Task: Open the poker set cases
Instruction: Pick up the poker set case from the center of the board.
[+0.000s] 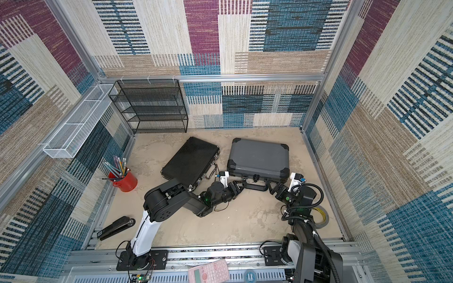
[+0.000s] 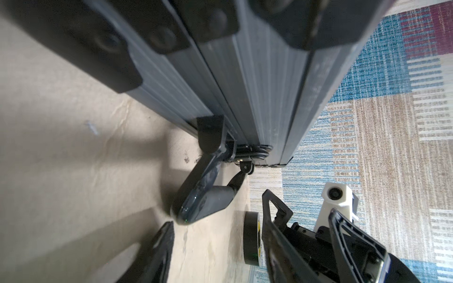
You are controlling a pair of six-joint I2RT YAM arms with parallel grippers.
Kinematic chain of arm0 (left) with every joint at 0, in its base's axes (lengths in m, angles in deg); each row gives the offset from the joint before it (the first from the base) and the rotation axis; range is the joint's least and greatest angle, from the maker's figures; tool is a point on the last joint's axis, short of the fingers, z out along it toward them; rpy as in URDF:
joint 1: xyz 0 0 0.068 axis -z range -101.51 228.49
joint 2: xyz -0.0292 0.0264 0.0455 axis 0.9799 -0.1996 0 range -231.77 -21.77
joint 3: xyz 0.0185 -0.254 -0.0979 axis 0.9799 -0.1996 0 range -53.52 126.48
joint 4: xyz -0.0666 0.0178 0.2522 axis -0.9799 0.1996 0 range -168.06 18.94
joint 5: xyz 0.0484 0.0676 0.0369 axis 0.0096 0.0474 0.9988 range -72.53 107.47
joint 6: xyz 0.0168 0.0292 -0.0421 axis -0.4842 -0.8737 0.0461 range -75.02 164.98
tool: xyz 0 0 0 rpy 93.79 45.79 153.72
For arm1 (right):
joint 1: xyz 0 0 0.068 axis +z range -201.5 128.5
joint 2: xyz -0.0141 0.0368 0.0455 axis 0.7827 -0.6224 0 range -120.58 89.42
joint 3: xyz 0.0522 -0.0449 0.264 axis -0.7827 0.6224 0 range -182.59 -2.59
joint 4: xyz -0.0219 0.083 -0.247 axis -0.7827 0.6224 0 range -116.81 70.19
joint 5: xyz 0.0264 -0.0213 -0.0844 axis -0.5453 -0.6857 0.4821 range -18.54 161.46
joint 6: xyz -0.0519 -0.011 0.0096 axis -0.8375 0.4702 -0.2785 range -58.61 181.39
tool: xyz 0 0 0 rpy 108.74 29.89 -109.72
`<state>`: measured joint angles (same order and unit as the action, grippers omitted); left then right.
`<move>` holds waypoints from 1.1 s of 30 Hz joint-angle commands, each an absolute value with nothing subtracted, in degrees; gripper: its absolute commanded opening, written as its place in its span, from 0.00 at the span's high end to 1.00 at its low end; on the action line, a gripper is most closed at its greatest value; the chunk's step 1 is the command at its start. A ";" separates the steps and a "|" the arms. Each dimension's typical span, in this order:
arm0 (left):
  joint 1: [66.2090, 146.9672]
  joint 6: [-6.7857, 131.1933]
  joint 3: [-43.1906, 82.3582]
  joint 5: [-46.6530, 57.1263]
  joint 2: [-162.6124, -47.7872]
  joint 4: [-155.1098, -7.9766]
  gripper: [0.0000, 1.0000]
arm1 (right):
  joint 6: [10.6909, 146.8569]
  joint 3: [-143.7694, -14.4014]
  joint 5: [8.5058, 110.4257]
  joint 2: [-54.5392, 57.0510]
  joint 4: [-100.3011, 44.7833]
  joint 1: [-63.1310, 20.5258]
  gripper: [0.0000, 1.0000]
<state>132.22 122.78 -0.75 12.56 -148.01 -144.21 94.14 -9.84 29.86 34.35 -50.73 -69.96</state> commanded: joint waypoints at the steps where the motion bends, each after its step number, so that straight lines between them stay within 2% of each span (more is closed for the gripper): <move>1: 132.20 123.35 -0.59 12.69 -147.59 -145.07 0.41 | 95.15 -9.75 28.76 33.89 -53.00 -69.96 0.09; 10: 132.19 118.43 0.42 15.20 -145.21 -134.67 0.40 | 96.05 -9.05 27.10 31.77 -56.16 -69.81 0.09; 20: 132.26 113.57 4.39 13.56 -147.57 -132.84 0.37 | 95.62 -9.09 26.90 31.11 -56.24 -69.83 0.09; 33: 131.93 118.20 4.76 9.36 -150.36 -145.28 0.37 | 96.70 -8.93 26.36 32.80 -55.51 -69.82 0.09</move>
<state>132.12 117.06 4.80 10.92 -150.43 -141.79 95.82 -9.16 27.30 32.28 -53.97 -69.85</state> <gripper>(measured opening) 0.629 0.912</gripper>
